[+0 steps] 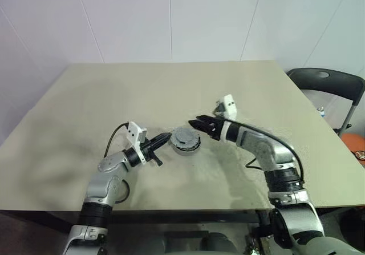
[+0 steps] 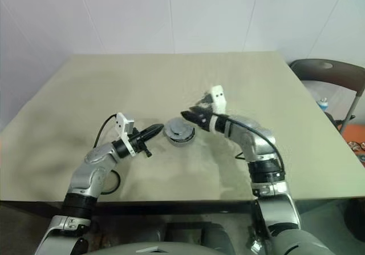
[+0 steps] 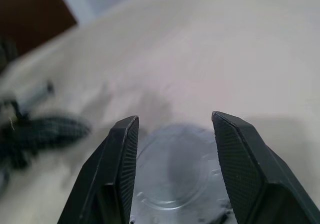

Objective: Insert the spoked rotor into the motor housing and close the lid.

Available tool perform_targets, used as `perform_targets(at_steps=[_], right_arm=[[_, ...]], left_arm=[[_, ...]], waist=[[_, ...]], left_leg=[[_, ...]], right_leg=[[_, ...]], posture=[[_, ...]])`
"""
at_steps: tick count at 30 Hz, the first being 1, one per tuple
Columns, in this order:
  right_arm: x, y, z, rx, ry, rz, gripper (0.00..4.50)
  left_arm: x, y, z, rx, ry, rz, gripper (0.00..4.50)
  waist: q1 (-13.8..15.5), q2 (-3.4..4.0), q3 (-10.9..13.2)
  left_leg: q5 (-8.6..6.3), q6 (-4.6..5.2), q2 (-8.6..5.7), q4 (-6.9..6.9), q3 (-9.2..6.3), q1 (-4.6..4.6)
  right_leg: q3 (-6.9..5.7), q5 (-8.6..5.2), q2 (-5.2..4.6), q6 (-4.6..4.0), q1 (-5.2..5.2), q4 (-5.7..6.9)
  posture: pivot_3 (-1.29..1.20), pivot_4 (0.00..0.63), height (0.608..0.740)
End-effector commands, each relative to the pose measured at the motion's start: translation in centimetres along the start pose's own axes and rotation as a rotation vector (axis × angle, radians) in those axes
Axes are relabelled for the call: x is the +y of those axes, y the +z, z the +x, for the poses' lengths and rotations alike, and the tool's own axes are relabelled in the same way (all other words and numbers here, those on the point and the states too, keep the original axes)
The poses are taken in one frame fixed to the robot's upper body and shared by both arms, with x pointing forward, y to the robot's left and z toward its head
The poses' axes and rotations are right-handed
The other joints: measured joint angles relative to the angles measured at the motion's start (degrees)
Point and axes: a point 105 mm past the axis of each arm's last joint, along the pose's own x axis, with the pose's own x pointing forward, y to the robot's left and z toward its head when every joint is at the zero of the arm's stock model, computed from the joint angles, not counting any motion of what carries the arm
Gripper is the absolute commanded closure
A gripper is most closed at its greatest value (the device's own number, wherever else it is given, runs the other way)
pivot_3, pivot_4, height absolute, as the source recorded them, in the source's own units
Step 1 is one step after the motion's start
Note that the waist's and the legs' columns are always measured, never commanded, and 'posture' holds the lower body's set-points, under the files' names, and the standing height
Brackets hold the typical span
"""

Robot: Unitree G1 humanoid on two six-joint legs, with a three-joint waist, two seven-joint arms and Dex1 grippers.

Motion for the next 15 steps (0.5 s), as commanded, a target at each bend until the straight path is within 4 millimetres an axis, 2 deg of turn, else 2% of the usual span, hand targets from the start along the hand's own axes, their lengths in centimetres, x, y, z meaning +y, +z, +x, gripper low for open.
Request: perform_targets(at_steps=[1,8,10,12,15], right_arm=[[1.0,0.3,1.7,-0.008,0.011,-0.104,2.07],[1.0,-0.3,3.7,0.006,-0.016,-0.177,2.07],[-0.2,-0.6,3.9,0.024,-0.087,-0.212,2.07],[-0.7,-1.1,4.1,0.058,-0.102,-0.240,2.07],[-0.3,-1.6,4.2,0.079,-0.058,-0.217,2.07]], left_arm=[[0.5,2.5,-0.5,-0.054,-0.009,0.072,4.50],[1.2,2.6,-3.0,-0.007,0.014,0.105,4.50],[1.6,2.5,-3.6,-0.002,0.033,0.110,4.50],[1.9,2.5,-3.8,-0.002,0.048,0.110,4.50],[1.8,2.2,-3.7,-0.002,0.054,0.105,4.50]], waist=[[-0.05,0.00,0.00],[-0.16,0.00,0.00],[-0.60,0.01,0.00],[-0.83,0.01,0.00],[-1.11,0.01,0.00]], left_leg=[[0.01,-0.02,0.00,0.01,0.00,0.00],[0.03,-0.05,-0.03,0.03,-0.01,0.02],[0.04,-0.08,-0.02,-0.01,-0.01,0.03],[0.06,-0.11,-0.03,0.00,-0.02,0.03],[0.07,-0.11,-0.03,0.02,-0.01,0.07]], right_leg=[[0.00,0.00,0.00,0.00,-0.01,0.03],[0.00,0.01,0.01,-0.01,-0.02,0.07],[0.00,0.01,0.01,-0.02,-0.04,0.08],[-0.01,0.01,0.01,-0.02,-0.05,0.11],[-0.01,0.01,0.01,-0.02,-0.01,0.14]], posture=[[0.00,0.000,0.740],[0.00,0.000,0.740],[0.00,0.000,0.740],[0.00,0.000,0.740],[0.00,0.000,0.740]])
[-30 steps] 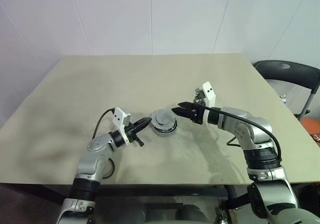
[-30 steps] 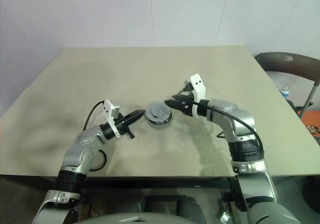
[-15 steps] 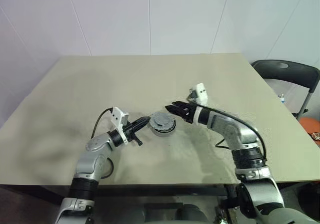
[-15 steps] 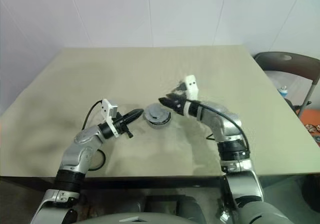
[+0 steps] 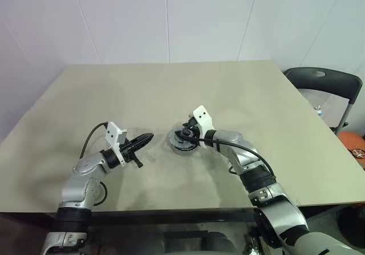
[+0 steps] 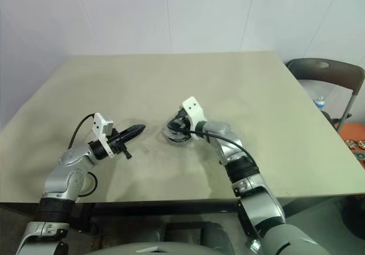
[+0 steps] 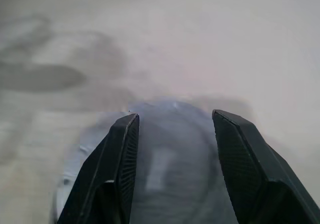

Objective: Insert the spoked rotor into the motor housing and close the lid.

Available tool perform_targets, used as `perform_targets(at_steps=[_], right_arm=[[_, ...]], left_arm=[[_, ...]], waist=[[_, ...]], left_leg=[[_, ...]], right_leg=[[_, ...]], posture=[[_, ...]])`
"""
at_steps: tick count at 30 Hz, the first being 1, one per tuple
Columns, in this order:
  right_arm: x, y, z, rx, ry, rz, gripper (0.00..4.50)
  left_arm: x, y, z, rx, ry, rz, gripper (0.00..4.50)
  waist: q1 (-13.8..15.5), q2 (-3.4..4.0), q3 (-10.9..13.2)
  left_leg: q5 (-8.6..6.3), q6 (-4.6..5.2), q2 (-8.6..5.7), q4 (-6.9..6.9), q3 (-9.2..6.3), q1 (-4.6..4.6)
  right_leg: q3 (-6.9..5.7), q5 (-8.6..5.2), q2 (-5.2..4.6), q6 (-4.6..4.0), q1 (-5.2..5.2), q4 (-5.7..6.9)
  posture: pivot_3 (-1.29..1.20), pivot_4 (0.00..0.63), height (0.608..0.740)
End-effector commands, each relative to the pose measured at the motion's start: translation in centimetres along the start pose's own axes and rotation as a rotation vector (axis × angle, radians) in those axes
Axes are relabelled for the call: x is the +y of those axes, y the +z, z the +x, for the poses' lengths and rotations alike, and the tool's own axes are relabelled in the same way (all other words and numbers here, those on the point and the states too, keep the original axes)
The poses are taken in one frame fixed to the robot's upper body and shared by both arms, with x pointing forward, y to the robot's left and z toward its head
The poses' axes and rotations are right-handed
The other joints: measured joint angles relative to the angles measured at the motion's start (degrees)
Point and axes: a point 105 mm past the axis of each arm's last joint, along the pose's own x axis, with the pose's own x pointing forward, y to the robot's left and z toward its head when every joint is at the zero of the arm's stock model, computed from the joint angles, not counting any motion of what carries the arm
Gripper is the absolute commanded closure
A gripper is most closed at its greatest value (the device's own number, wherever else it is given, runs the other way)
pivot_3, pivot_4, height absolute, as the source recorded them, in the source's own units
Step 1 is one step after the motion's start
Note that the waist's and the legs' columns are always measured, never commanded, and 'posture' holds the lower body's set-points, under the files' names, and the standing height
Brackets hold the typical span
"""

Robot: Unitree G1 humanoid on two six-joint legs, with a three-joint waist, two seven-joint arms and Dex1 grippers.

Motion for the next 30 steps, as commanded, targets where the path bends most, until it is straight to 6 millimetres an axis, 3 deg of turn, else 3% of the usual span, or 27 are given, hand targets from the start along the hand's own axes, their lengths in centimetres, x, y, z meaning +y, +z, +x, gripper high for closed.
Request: perform_targets(at_steps=[1,8,17,21,25,30], right_arm=[[0.5,1.0,0.2,-0.016,0.041,-0.023,1.90],[0.9,1.1,0.3,-0.016,0.066,-0.003,0.03],[0.5,-0.1,0.3,0.027,0.022,-0.039,0.03],[0.6,-0.3,0.1,0.030,0.027,-0.039,1.22],[1.0,-0.2,-0.1,0.017,0.055,-0.027,1.22],[1.2,1.3,-0.9,-0.062,0.116,0.065,1.22]], left_arm=[[-0.2,1.1,0.1,-0.042,0.002,0.030,4.50],[-0.3,0.4,0.2,-0.038,0.014,0.012,4.50],[-0.3,0.4,0.6,-0.043,0.015,0.011,4.50],[-0.3,0.4,0.7,-0.042,0.013,0.015,4.50],[-0.2,0.4,0.9,-0.038,0.014,0.019,4.50],[-0.2,0.4,1.0,-0.038,0.011,0.017,4.50]], waist=[[-0.09,0.00,0.00],[-0.15,0.00,0.00],[-0.13,0.00,0.00],[-0.04,0.00,-0.01],[0.01,-0.01,-0.01],[-0.03,-0.01,-0.01]], left_leg=[[0.00,-0.01,0.00,-0.01,0.00,0.01],[0.04,-0.06,0.01,0.03,0.00,0.03],[0.07,-0.11,0.01,0.08,0.01,0.07],[0.08,-0.14,0.00,0.12,0.01,0.09],[0.09,-0.14,0.00,0.16,0.01,0.11],[0.08,-0.13,0.00,0.14,0.00,0.10]], right_leg=[[0.00,0.00,0.01,0.00,0.00,0.03],[0.01,0.00,0.00,0.00,-0.05,0.18],[0.01,0.00,0.00,-0.01,-0.08,0.39],[0.01,-0.01,0.00,-0.01,-0.07,0.44],[0.00,-0.01,0.00,-0.01,-0.04,0.47],[0.00,-0.01,-0.01,-0.01,-0.06,0.47]], posture=[[0.00,0.000,0.740],[0.00,0.000,0.740],[0.00,0.000,0.740],[0.00,0.000,0.740],[0.00,0.000,0.740],[0.00,0.000,0.740]])
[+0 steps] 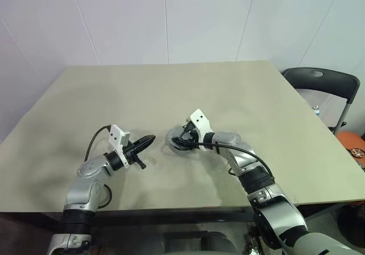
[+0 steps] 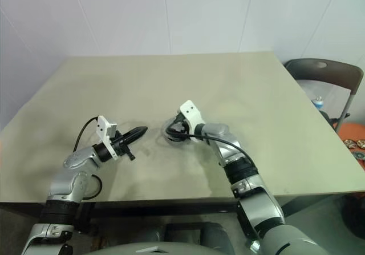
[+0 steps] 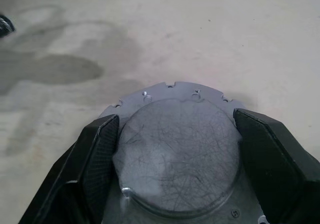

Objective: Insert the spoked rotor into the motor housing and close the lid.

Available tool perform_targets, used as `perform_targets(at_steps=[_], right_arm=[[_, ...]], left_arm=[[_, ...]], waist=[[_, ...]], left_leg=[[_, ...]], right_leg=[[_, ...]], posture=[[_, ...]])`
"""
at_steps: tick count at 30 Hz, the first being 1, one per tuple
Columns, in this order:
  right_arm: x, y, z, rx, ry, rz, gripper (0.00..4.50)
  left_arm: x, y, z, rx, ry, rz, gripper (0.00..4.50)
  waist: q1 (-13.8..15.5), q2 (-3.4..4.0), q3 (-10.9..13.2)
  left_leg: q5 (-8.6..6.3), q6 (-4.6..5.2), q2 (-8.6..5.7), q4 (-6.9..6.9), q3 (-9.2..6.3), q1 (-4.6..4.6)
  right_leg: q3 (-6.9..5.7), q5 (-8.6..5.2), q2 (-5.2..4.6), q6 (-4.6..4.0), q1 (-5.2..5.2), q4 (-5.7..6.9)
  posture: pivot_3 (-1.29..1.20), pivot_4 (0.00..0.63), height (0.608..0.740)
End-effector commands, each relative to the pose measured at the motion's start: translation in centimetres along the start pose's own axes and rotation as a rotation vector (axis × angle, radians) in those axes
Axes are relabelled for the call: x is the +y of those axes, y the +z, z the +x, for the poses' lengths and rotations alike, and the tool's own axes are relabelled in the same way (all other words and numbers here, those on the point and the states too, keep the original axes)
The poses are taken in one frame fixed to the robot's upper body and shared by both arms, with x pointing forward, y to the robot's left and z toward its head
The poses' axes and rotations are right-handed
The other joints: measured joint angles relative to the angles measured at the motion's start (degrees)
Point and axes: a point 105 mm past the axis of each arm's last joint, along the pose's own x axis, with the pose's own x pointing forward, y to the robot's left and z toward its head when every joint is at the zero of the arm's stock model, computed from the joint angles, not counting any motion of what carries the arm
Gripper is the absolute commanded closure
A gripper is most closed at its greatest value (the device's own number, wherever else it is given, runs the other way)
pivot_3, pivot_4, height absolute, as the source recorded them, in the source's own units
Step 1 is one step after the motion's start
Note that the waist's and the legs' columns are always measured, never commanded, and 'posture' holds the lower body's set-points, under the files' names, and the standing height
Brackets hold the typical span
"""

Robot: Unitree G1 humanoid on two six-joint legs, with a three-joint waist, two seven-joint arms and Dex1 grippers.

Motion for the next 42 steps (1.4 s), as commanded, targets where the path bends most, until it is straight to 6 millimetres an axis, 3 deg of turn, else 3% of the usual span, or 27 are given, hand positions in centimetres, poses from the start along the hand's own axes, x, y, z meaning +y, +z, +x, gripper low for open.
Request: perform_targets(at_steps=[1,10,42], right_arm=[[0.3,2.1,-0.9,-0.083,0.060,0.025,1.22],[-1.1,1.8,-2.0,-0.035,0.043,-0.051,1.22],[-1.3,1.2,-1.5,-0.021,-0.043,-0.136,1.22]], left_arm=[[0.1,1.2,0.3,-0.037,-0.005,0.039,4.50],[-0.2,1.1,0.3,-0.041,-0.009,0.031,4.50],[-0.5,1.1,0.8,-0.044,-0.023,0.024,4.50]], waist=[[-0.02,0.00,0.00],[0.12,0.00,0.00],[0.11,0.00,0.00]], left_leg=[[0.00,0.00,0.00,0.00,0.00,0.00],[0.00,0.00,0.00,0.02,0.00,-0.01],[0.00,0.00,0.00,0.02,0.00,-0.02]], right_leg=[[0.00,0.00,0.00,0.00,-0.01,0.00],[0.00,0.00,0.00,0.00,0.00,0.00],[0.00,0.00,-0.01,0.00,-0.01,0.00]], posture=[[0.00,0.000,0.740],[0.00,0.000,0.740],[0.00,0.000,0.740]])
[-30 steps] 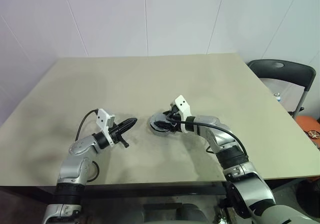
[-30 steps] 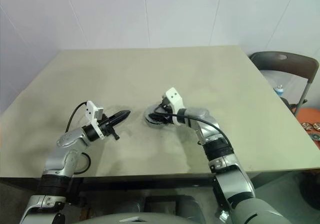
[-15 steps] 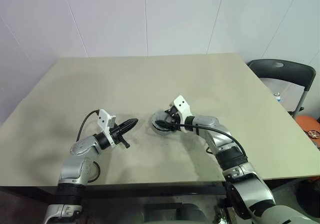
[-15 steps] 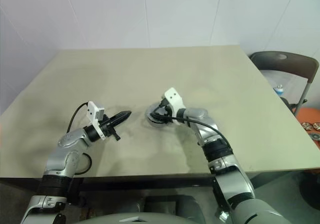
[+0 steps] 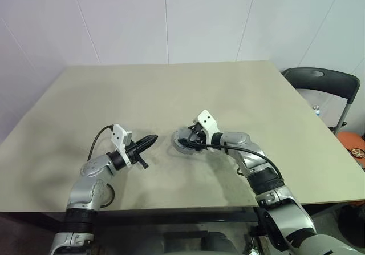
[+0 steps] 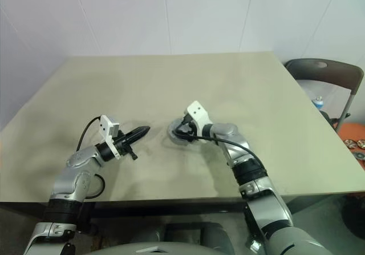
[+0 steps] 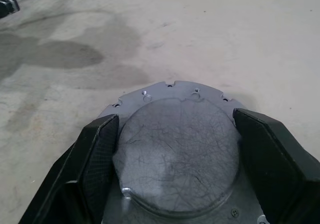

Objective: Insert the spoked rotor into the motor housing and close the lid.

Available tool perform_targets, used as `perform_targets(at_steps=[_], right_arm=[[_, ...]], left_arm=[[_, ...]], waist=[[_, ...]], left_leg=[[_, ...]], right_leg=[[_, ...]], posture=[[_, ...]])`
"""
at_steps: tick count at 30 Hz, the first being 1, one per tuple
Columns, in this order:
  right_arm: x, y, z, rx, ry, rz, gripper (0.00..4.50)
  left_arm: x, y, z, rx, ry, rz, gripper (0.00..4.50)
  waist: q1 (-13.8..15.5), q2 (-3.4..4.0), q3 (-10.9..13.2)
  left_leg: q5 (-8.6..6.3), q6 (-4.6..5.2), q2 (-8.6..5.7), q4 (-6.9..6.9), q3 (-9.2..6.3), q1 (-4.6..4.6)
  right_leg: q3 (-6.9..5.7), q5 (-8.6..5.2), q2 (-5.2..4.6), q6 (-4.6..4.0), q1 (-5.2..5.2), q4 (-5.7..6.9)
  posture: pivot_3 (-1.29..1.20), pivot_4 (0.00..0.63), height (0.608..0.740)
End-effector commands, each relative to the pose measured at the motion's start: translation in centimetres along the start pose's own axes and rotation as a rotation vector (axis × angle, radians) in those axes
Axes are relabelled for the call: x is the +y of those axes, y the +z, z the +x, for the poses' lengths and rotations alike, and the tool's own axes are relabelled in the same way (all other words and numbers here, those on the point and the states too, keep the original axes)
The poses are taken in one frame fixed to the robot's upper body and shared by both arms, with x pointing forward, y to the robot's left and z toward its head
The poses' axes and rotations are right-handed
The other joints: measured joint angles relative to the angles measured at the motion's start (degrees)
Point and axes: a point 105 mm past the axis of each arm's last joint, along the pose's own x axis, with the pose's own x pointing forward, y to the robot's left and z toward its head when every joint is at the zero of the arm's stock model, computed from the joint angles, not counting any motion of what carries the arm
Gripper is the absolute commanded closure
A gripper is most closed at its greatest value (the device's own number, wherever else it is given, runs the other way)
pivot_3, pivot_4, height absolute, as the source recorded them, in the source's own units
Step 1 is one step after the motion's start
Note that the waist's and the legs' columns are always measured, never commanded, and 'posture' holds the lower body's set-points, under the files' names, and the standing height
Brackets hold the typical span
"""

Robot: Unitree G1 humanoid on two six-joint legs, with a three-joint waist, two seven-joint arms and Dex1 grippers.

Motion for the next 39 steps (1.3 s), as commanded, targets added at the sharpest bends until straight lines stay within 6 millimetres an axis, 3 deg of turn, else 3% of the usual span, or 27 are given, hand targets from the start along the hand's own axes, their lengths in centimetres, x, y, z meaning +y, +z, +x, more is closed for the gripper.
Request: perform_targets(at_steps=[1,10,21,25,31,34,39], right_arm=[[-0.3,1.6,-0.2,-0.050,-0.028,-0.053,1.22],[-0.2,-0.2,-0.6,0.051,0.009,-0.054,1.22],[-0.3,-0.9,-0.7,0.074,0.008,-0.049,1.22],[0.0,-2.1,-0.5,0.106,0.017,-0.026,1.22],[0.2,-1.9,-0.2,0.097,0.020,-0.025,1.22],[0.3,-1.8,-0.2,0.087,0.020,-0.021,1.22],[0.4,-2.0,-0.5,0.082,0.010,-0.011,1.22]], left_arm=[[-0.1,1.4,0.4,-0.039,-0.011,0.040,4.50],[-0.1,1.4,0.5,-0.043,-0.011,0.044,4.50],[-0.3,1.6,0.8,-0.048,-0.022,0.042,4.50],[-1.6,1.7,3.7,-0.056,-0.105,0.028,4.50],[-3.1,0.9,8.6,-0.010,-0.203,0.045,4.50],[-3.5,0.6,10.1,0.010,-0.215,0.076,4.50],[-3.5,-0.5,10.9,0.072,-0.214,0.123,4.50]], waist=[[0.00,0.00,0.00],[0.09,-0.01,-0.01],[0.15,-0.02,-0.01],[0.56,-0.08,-0.05],[0.88,-0.16,-0.12],[0.77,-0.16,-0.13],[0.89,-0.17,-0.13]], left_leg=[[0.00,0.00,0.00,0.00,0.00,0.00],[0.00,0.00,0.00,0.01,0.00,0.01],[-0.01,0.01,-0.01,0.00,-0.01,0.01],[-0.01,0.01,-0.04,0.04,-0.02,0.02],[0.00,0.01,-0.04,0.09,-0.01,0.21],[0.00,0.01,-0.01,0.02,0.01,0.22],[0.00,0.01,-0.02,0.01,0.01,0.20]], right_leg=[[0.00,0.00,0.00,0.00,0.00,0.00],[0.00,0.00,0.00,0.00,0.03,0.00],[-0.01,0.00,-0.01,0.00,0.03,-0.01],[-0.02,0.00,-0.02,0.00,0.08,-0.02],[-0.06,0.00,0.03,0.00,0.27,0.00],[-0.05,0.00,0.04,0.00,0.24,-0.01],[-0.04,0.00,0.02,0.00,0.22,-0.02]], posture=[[0.00,0.000,0.740],[0.00,0.000,0.740],[0.00,0.000,0.740],[0.00,0.000,0.740],[0.00,0.000,0.740],[0.00,0.000,0.740],[0.00,0.000,0.740]])
